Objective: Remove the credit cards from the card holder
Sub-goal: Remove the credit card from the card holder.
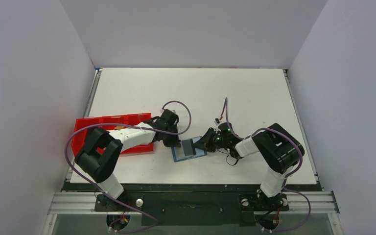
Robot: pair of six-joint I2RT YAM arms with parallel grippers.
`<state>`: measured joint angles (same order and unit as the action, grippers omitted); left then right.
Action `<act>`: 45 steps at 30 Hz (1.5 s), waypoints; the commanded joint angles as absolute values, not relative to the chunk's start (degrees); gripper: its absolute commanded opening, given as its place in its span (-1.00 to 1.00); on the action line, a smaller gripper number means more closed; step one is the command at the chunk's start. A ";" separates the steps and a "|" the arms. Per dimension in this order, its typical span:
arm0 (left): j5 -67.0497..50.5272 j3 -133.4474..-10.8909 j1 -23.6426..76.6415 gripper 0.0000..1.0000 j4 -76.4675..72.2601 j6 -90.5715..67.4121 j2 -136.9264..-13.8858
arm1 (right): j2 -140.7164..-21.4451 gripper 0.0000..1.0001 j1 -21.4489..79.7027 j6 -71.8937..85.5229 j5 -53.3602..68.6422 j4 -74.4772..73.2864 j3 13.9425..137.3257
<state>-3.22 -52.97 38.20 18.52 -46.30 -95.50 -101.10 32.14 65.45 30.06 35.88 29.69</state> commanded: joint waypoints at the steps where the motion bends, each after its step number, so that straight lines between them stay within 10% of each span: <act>1: -0.47 -50.14 38.55 -1.00 21.33 -45.71 -98.78 | -99.55 -0.98 30.52 63.61 27.91 36.24 28.50; 15: -0.48 -50.95 38.54 -1.00 21.31 -45.42 -98.57 | -95.98 -1.00 28.61 59.51 28.48 30.85 29.16; 26: -0.61 -51.70 39.08 -1.00 21.07 -45.41 -99.00 | -97.92 -0.48 30.62 57.35 31.59 28.93 31.62; 45: -0.53 -52.61 39.47 -1.00 21.49 -45.27 -99.58 | -101.18 -0.85 31.59 58.96 32.00 31.09 32.00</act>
